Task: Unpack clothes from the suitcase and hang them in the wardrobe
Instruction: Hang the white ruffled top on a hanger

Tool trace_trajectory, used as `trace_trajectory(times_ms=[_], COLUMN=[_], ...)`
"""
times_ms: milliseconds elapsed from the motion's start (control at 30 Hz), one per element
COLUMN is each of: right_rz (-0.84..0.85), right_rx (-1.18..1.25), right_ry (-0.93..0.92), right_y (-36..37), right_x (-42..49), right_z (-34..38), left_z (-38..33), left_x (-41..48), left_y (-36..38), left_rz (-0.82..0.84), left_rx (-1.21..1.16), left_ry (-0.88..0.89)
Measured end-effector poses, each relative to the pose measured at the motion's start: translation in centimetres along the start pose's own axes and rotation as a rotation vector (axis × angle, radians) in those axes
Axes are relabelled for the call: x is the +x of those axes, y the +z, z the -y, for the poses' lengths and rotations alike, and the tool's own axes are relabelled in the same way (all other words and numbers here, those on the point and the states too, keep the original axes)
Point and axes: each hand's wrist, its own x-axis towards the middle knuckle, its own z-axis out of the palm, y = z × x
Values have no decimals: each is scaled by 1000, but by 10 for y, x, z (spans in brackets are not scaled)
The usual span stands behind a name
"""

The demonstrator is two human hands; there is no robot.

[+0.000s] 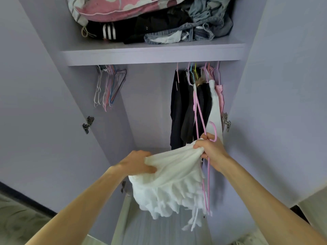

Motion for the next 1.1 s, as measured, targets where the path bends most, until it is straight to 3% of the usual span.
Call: trace_trajectory(times_ms=[100, 167, 267, 367, 433, 533, 700, 800, 900, 1100], right_rz=[-97, -163, -186, -153, -156, -160, -135, -133, -221, -224], right_rx=[47, 80, -39, -121, -157, -166, -332, -476, -520, -86], right_ry=[-22, -38, -84, -64, -21, 37, 86, 82, -13, -39], right_y=[-8, -19, -29, -35, -39, -43, -50, -56, -57, -38], right_x=[7, 11, 11, 14, 15, 18, 22, 14, 9, -11], right_z=[4, 5, 4, -9, -23, -40, -45, -44, -42, 15], left_z=[29, 52, 56, 32, 15, -7, -33, -41, -54, -80], left_x=[7, 7, 4, 6, 8, 13, 18, 25, 28, 24], left_y=[-8, -13, -23, -39, -50, -62, -74, -76, -79, -90], left_rz=[-81, -33, -8, -85, -78, -50, -192, -333, -328, -311], left_rx=[194, 140, -464, -1088, -1314, -1447, -1353, -1075, -882, -643], left_ry=[-81, -242, -392, -363, -312, -283, -317, -345, -252, -157])
